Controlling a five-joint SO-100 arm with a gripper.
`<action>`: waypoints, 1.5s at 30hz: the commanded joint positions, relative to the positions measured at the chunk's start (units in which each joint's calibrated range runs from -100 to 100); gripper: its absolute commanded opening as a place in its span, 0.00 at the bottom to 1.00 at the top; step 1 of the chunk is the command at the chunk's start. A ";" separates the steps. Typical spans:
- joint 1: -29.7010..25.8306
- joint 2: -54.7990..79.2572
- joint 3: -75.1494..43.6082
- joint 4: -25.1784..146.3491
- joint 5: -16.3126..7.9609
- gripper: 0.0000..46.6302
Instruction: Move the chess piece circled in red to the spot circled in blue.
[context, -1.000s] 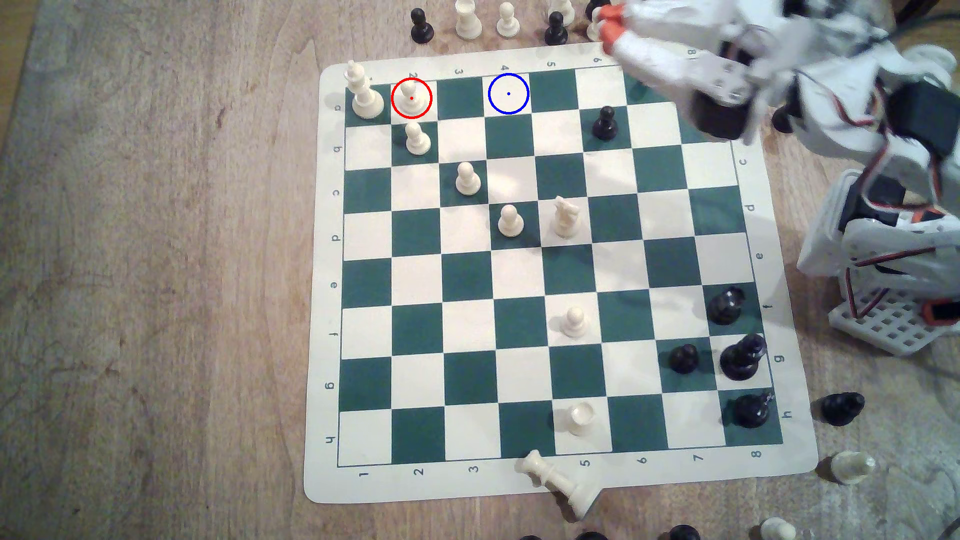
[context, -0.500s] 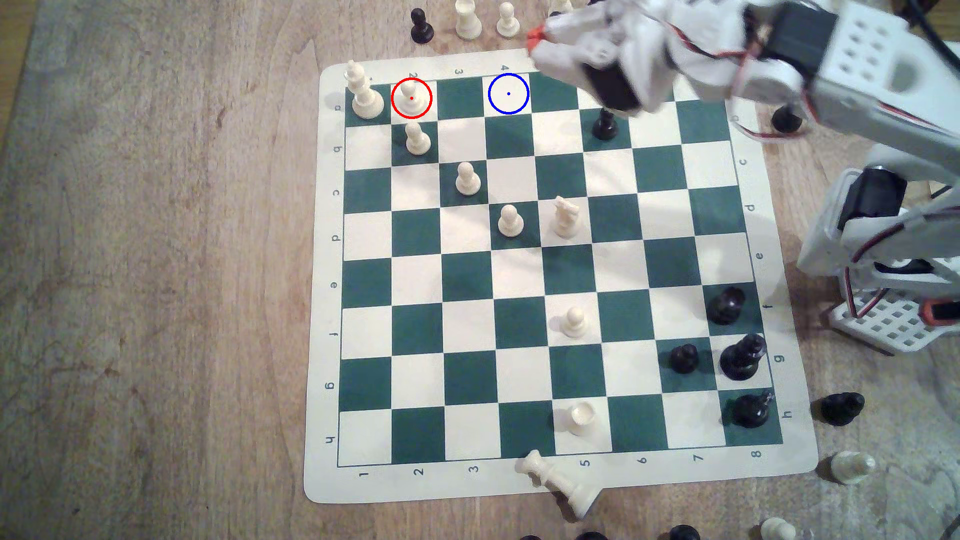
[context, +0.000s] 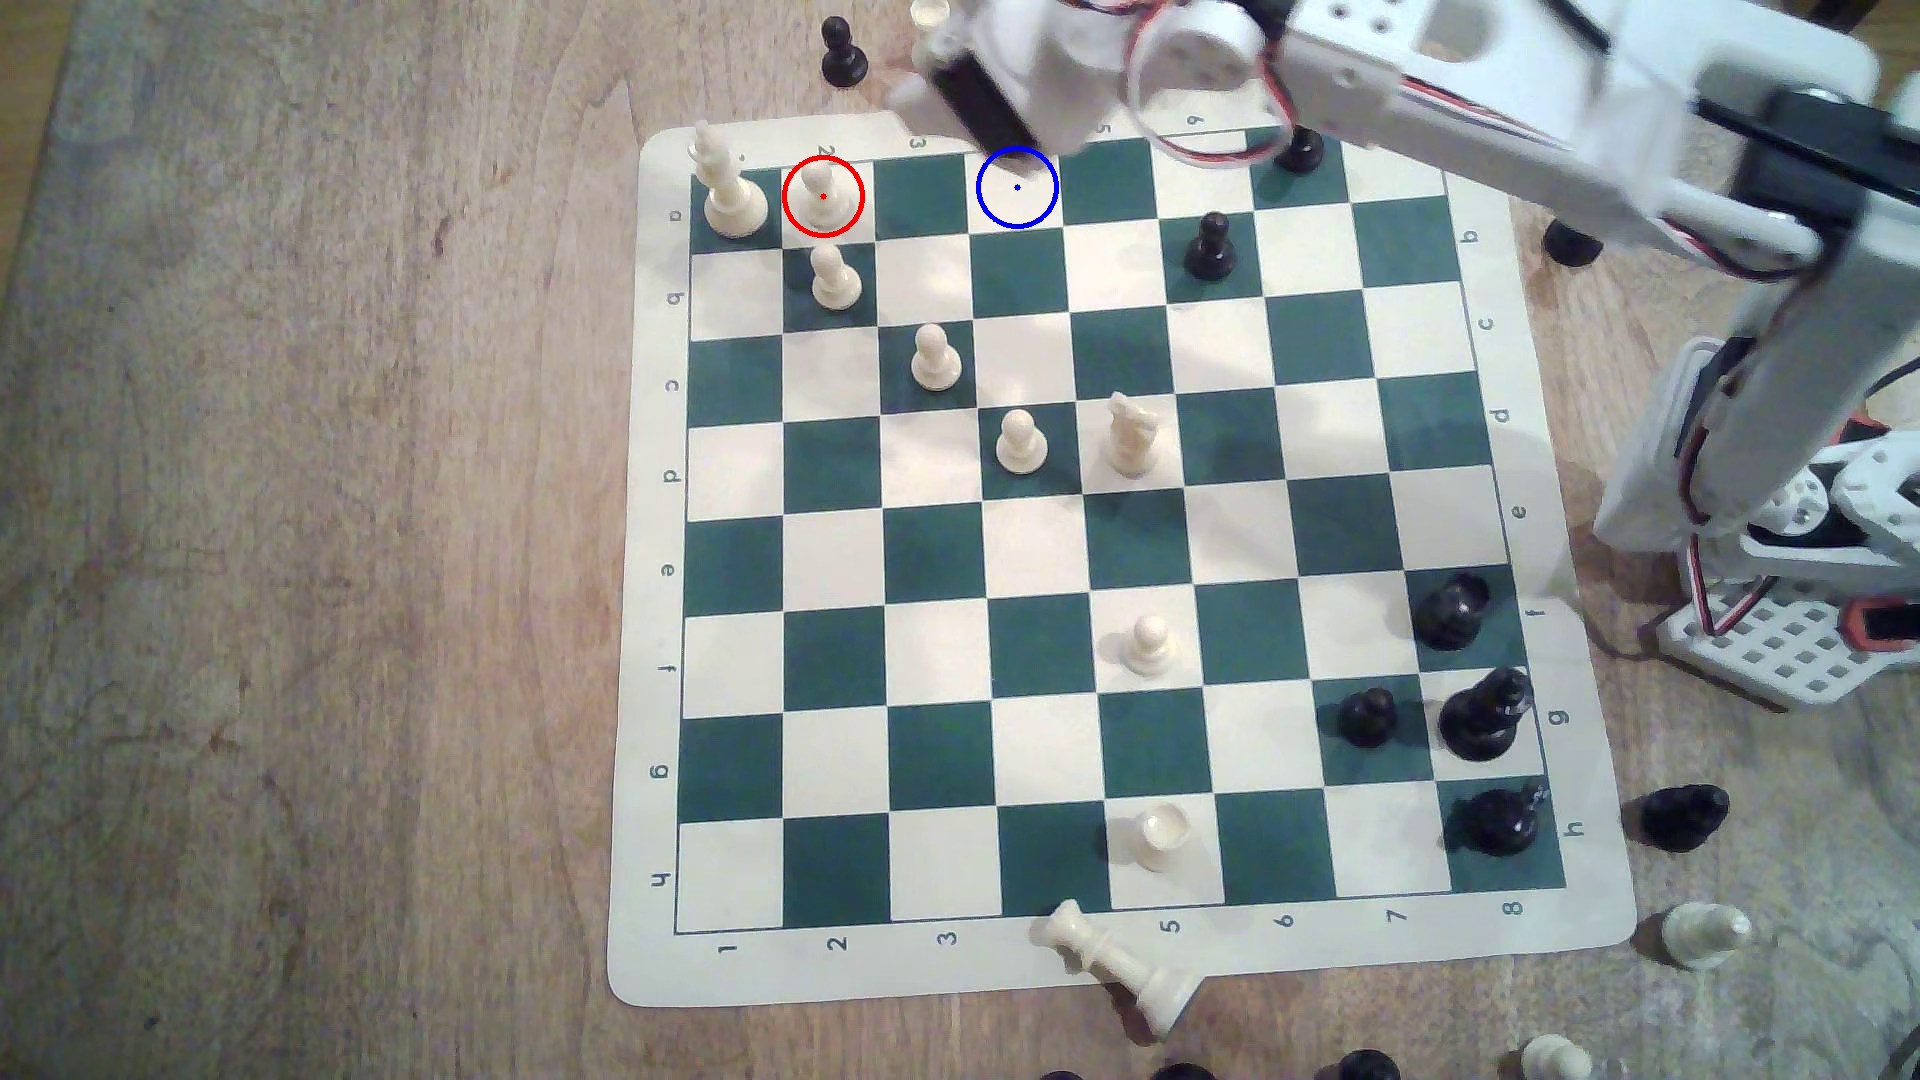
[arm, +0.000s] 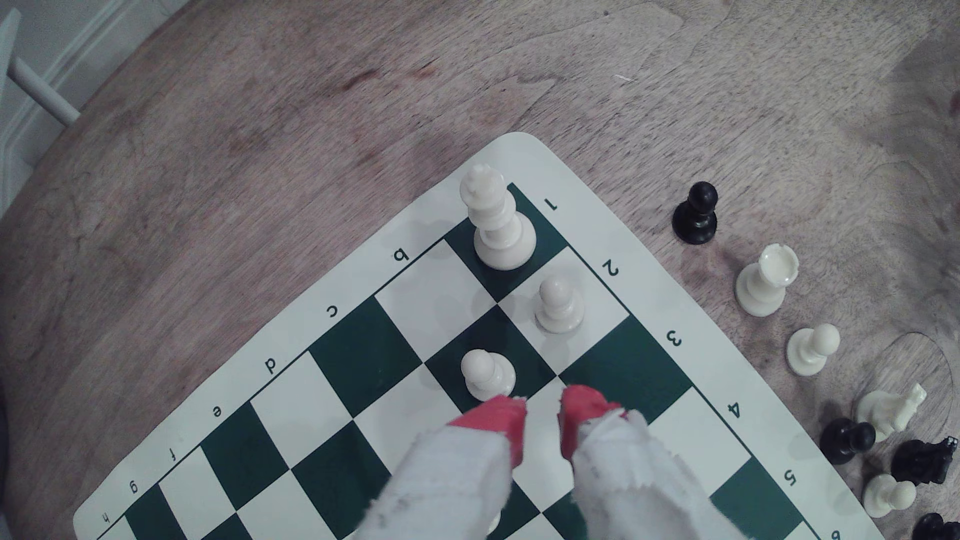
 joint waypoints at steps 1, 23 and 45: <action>0.17 2.95 -9.49 0.18 -0.34 0.14; 0.01 18.15 -24.90 1.00 -0.98 0.27; 0.87 29.61 -29.70 -3.51 -0.83 0.29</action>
